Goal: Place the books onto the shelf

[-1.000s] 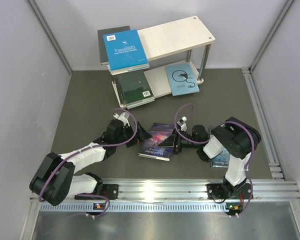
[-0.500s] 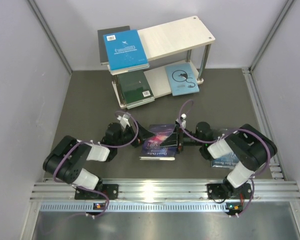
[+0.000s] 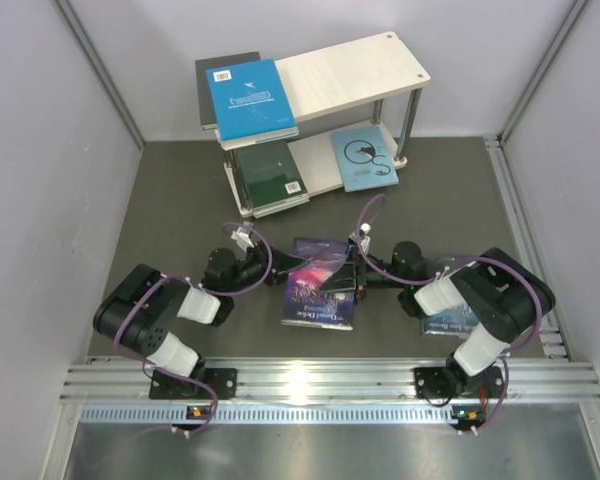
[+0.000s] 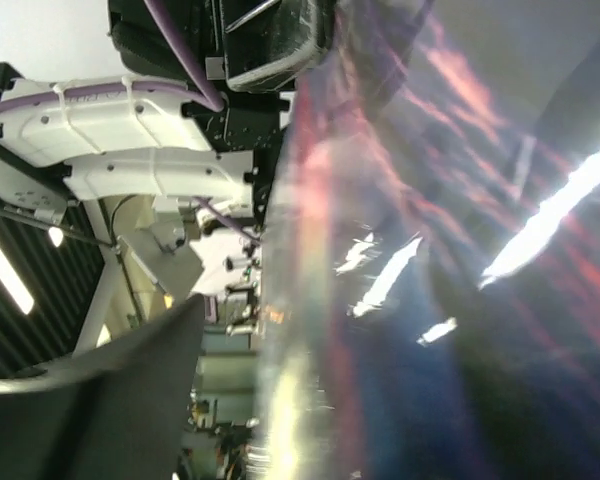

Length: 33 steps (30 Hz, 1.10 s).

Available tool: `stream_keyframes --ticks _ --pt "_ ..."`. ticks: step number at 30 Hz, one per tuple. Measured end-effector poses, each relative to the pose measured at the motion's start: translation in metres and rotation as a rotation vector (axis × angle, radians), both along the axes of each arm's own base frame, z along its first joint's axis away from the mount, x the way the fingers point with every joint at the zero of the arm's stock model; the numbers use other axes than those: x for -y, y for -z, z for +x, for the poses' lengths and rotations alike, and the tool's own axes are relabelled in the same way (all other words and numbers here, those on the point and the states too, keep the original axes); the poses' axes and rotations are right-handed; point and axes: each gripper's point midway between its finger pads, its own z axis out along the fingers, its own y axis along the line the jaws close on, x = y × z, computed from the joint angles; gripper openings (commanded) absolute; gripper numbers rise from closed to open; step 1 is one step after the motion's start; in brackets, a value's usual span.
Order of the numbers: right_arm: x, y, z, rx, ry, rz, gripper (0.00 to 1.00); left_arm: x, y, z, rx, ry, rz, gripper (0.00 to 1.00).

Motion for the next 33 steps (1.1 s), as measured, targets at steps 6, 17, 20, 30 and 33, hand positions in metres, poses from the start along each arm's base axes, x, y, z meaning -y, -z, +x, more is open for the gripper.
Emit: stream_keyframes --ticks 6,17,20,30,33 --pt "0.0 -0.01 -0.003 -0.018 -0.016 0.026 0.97 -0.006 -0.01 -0.013 0.106 -0.01 0.089 0.0" --pt "0.006 -0.023 0.006 -0.068 0.129 0.065 0.78 -0.039 -0.047 -0.022 0.236 -0.175 0.213 0.0" --pt "0.007 -0.019 0.006 -0.093 0.167 0.057 0.71 -0.044 -0.046 -0.023 0.219 -0.206 0.225 0.0" --pt "0.001 -0.018 -0.004 -0.141 0.234 0.059 0.63 -0.069 -0.049 -0.025 0.193 -0.348 0.232 0.0" --pt "-0.007 -0.019 -0.01 -0.159 0.239 0.061 0.62 -0.08 -0.052 -0.024 0.196 -0.41 0.239 0.0"
